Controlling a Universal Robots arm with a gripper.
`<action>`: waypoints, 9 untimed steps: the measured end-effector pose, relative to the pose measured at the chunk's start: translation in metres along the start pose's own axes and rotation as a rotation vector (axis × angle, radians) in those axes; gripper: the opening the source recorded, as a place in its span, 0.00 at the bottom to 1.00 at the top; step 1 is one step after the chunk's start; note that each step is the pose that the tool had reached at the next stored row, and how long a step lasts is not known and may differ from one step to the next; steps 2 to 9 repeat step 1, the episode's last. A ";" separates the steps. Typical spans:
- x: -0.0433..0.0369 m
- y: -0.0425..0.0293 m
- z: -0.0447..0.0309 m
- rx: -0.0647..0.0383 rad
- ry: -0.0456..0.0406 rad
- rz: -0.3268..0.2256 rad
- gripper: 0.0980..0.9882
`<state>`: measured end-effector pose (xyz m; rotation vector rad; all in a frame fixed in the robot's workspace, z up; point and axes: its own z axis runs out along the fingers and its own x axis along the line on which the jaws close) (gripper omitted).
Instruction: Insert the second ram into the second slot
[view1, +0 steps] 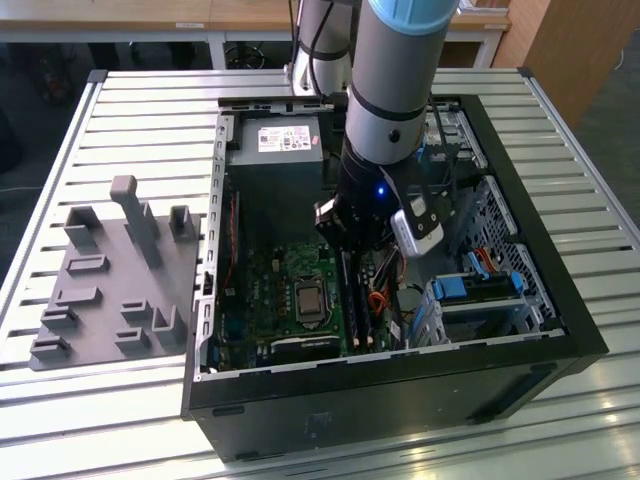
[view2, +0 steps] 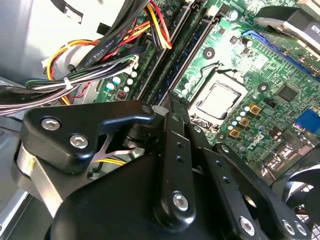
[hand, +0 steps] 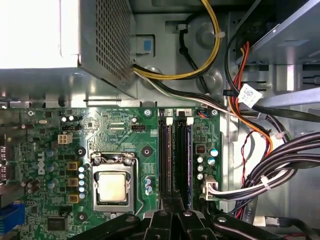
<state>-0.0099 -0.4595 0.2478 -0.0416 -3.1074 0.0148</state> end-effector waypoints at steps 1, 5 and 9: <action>0.0000 0.0000 0.0000 0.000 0.0000 0.000 0.01; 0.0000 0.0000 0.0000 0.000 0.0000 0.000 0.01; 0.0000 0.0000 0.0000 0.000 0.0000 0.000 0.01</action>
